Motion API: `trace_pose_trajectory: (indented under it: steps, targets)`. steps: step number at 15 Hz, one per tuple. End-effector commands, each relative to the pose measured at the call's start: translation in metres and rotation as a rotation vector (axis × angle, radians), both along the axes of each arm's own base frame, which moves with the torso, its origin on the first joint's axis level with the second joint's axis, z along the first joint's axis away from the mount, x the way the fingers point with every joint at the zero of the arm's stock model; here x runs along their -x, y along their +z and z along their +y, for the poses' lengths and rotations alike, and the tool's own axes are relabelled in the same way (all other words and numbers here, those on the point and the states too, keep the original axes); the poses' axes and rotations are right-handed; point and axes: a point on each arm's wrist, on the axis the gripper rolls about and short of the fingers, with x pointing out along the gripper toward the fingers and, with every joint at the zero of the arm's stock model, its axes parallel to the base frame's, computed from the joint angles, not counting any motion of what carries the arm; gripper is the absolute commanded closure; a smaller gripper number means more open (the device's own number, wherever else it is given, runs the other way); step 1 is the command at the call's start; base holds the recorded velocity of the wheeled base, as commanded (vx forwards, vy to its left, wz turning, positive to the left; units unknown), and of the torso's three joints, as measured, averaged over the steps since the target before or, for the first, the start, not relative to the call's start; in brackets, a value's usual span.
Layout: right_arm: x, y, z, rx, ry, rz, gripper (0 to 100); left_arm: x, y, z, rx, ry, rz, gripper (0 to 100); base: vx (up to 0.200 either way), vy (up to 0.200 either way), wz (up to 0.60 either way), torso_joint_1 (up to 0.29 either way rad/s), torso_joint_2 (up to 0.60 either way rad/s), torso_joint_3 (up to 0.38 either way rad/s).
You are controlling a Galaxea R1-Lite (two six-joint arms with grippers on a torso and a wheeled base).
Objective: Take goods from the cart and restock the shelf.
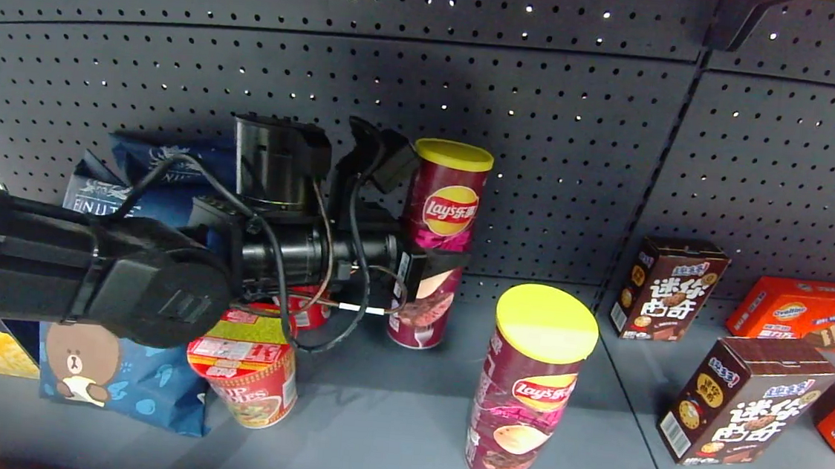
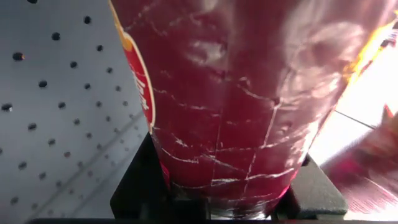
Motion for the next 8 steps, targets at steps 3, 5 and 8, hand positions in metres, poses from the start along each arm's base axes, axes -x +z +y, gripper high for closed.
trace_pose_trajectory:
  steps: [3,5,8]
  targets:
    - [-0.008,0.003,0.005,0.012,-0.001,0.02,0,-0.027,-0.016,-0.015,0.02,-0.012,-0.021,100,0.0,0.0,0.0,0.0,0.0,0.0]
    - [-0.009,0.002,0.005,0.014,-0.003,0.023,0,-0.033,-0.025,-0.018,0.012,-0.016,-0.01,100,0.0,0.0,0.0,0.0,0.0,0.0]
    - [-0.008,0.002,0.005,0.016,-0.007,0.024,0,-0.042,-0.033,-0.027,0.009,-0.024,-0.011,100,0.0,0.0,0.0,0.0,0.0,0.0]
